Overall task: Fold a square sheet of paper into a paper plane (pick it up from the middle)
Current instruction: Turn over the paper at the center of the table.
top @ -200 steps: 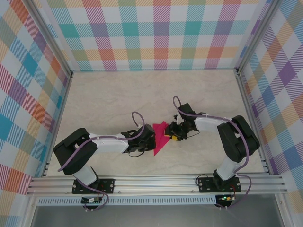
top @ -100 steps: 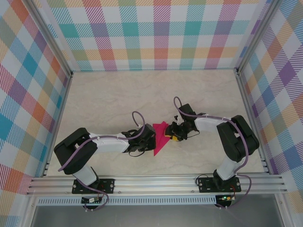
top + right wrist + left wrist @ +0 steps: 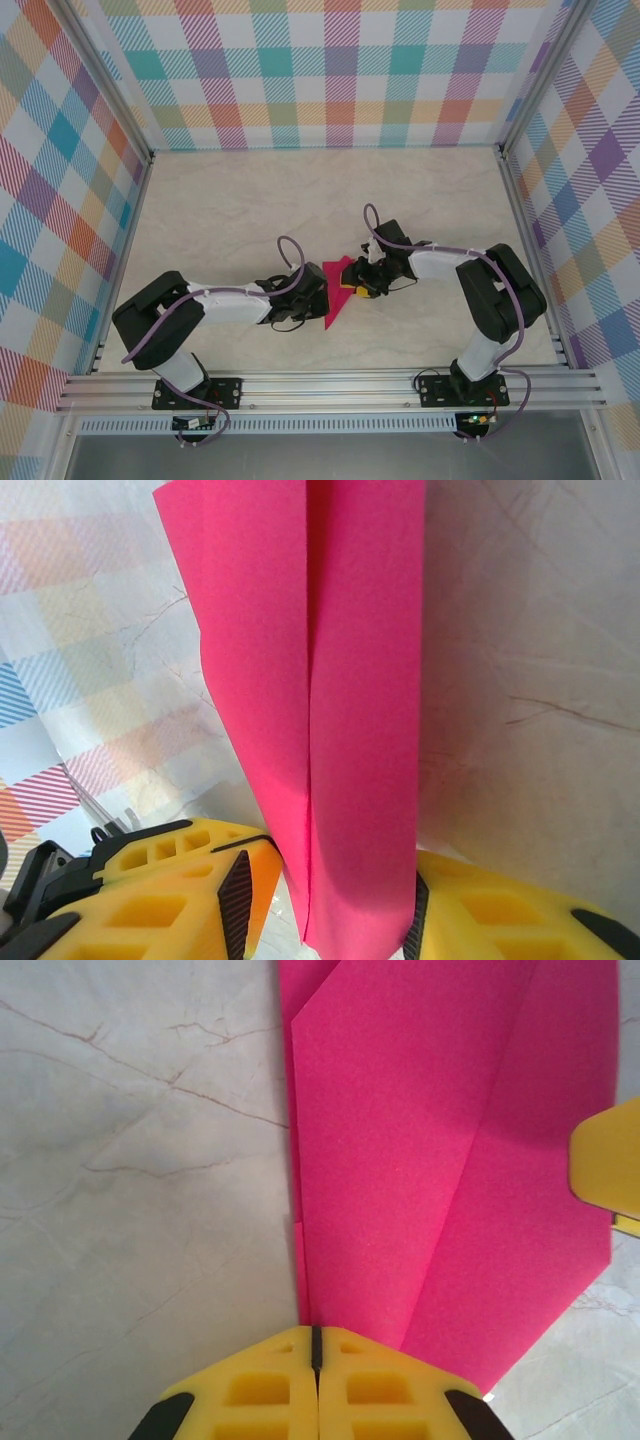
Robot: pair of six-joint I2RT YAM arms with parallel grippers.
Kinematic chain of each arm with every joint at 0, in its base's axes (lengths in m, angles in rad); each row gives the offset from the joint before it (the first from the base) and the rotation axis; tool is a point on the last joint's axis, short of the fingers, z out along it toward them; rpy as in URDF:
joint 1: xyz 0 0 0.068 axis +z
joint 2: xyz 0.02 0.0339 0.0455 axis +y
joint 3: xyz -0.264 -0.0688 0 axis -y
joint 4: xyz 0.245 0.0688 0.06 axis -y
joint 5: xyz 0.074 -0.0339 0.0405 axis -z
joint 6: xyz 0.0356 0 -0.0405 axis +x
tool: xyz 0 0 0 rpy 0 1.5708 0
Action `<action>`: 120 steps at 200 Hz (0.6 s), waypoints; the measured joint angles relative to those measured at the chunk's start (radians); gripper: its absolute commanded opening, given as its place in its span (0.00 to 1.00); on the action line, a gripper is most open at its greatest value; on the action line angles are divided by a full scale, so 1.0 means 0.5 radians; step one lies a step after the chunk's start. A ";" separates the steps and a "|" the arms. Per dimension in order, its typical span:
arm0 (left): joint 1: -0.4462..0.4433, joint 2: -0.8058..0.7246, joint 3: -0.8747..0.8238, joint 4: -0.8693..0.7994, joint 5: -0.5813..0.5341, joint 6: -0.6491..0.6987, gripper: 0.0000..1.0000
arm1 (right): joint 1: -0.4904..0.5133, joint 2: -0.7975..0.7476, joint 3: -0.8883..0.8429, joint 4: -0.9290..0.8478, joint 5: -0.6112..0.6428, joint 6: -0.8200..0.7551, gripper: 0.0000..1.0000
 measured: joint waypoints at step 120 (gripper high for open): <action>0.089 -0.066 -0.172 0.235 0.169 -0.098 0.08 | 0.101 -0.026 -0.126 0.301 -0.060 0.201 0.47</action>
